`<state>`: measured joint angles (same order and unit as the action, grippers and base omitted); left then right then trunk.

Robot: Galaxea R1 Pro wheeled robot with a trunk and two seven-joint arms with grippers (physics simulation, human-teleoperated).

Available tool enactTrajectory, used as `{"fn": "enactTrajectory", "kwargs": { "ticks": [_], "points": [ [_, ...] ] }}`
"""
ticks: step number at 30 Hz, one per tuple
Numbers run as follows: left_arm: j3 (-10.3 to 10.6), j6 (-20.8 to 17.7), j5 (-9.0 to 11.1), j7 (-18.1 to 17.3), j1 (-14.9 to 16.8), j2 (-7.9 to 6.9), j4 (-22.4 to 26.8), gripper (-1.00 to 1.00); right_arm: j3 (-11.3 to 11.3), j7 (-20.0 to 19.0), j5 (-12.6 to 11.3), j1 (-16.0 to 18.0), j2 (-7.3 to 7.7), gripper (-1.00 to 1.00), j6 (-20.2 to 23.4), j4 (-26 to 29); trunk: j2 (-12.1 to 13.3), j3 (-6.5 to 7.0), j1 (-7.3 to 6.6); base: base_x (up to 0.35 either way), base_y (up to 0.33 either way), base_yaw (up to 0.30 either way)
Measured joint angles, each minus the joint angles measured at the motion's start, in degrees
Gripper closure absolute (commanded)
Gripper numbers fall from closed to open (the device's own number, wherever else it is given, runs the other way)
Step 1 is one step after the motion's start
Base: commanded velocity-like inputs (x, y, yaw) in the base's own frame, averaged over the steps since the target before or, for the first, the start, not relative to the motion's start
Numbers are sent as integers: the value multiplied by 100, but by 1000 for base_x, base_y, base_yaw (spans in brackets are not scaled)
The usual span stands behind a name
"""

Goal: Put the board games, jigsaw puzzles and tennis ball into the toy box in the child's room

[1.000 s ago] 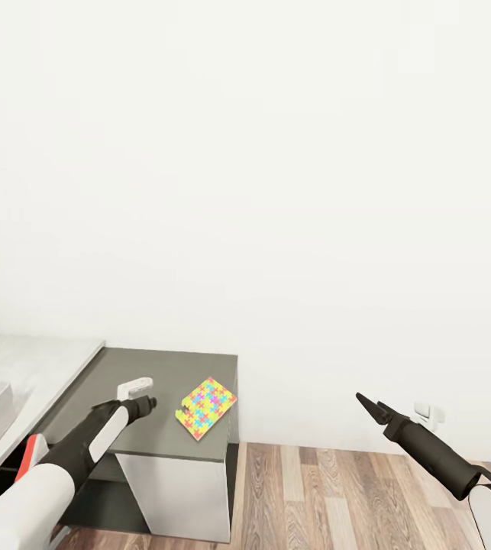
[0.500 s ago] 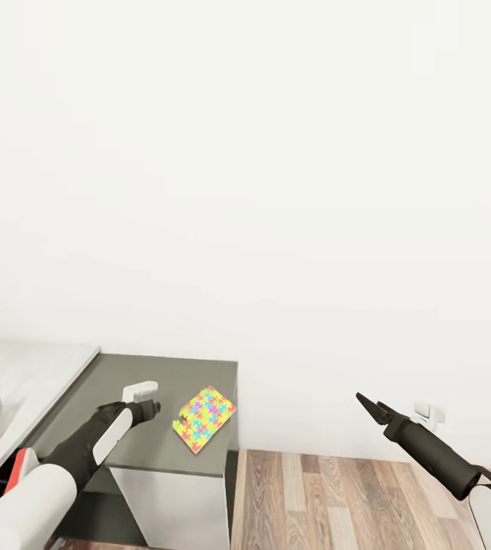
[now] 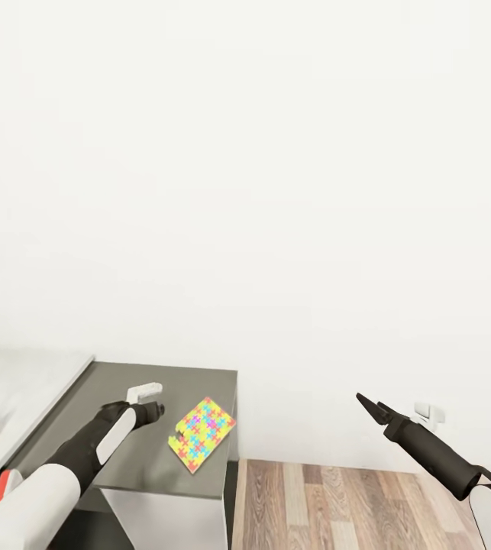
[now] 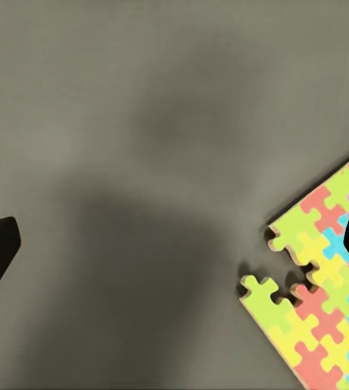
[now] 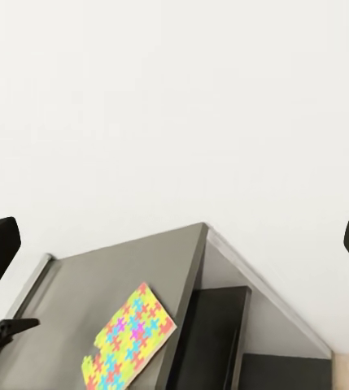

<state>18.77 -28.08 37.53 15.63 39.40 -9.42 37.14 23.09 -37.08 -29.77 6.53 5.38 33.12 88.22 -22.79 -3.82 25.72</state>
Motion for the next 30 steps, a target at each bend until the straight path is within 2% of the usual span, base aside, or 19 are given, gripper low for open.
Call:
{"fn": "enactTrajectory", "kwargs": {
  "ticks": [9, 16, 25, 30],
  "points": [
    [8, -185, -10, 0, 0, 76, 27, -100, 4, 11, -3, 8, 6, -100, 10, 0, 1, -10, 2, 100, 0, 0],
    [6, -620, -7, 0, 16, 89, 213, -100, 4, 13, -10, 9, 10, -100, 12, 0, 1, -51, 3, 11, 0, 0],
    [-2, -1513, 42, 2, 510, 152, 299, -100, 4, 19, -6, 4, 15, -100, 19, 0, 1, -130, 3, 1, 0, 0],
    [-4, -1837, 42, 3, 731, 328, 209, -100, 4, 27, -8, 1, 35, -100, 19, 0, 1, -177, 3, 0, 0, 0]
  ]
}}
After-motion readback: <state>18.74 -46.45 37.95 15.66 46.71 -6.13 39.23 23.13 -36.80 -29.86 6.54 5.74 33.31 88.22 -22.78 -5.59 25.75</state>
